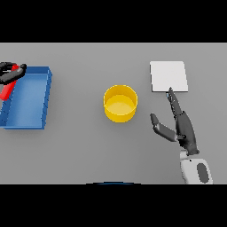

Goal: Pick up the red beaker and tilt it to pour out 1 green nut into yellow bowl. Pick up the yellow bowl and place it on the metallic measuring scale.

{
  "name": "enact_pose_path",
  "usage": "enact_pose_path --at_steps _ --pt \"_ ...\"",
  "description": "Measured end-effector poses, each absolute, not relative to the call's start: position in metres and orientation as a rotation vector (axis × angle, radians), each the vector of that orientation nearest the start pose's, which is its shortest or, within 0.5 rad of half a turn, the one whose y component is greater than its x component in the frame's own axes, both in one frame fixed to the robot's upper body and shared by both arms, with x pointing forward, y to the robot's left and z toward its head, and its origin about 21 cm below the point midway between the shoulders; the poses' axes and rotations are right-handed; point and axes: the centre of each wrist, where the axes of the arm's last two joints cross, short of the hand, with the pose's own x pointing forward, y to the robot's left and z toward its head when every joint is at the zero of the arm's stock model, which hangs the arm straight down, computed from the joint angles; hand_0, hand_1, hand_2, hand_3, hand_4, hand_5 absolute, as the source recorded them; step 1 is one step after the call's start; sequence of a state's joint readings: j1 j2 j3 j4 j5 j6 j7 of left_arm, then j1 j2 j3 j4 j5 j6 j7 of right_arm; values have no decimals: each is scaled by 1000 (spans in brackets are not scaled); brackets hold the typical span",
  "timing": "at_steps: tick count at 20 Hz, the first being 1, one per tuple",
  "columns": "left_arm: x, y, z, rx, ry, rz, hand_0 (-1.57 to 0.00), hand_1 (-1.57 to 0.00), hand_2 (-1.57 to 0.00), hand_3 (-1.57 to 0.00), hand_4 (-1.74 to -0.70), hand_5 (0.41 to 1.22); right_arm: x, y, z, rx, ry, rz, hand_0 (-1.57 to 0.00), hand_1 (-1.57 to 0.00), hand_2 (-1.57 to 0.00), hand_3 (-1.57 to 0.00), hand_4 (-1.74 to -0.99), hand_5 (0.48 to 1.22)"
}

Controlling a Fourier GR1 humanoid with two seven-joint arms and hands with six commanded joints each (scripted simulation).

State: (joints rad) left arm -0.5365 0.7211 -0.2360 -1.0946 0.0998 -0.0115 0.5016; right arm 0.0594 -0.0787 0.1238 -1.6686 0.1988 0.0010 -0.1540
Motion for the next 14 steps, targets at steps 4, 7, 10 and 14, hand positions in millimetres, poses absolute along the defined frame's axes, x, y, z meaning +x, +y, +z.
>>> enact_pose_path --at_steps 4,7,10,14 --pt "366 349 102 646 -980 -492 -125 -115 -109 -112 -794 627 235 -220 9 -133 -1753 341 1 1 1 1 -1157 665" --pt "368 349 106 659 -1040 -497 -64 -58 -55 -57 -778 633 239 -220 13 -143 -1736 346 1 1 1 1 -1131 631" --pt "367 348 107 620 -1124 -462 -32 -29 -28 -29 -786 652 243 -218 21 -170 -1737 493 1 1 1 1 -1080 662" --pt "366 337 105 589 -1149 -444 -13 -11 -11 -11 -800 673 266 -223 41 -272 -1698 844 1 1 1 1 -1128 637"
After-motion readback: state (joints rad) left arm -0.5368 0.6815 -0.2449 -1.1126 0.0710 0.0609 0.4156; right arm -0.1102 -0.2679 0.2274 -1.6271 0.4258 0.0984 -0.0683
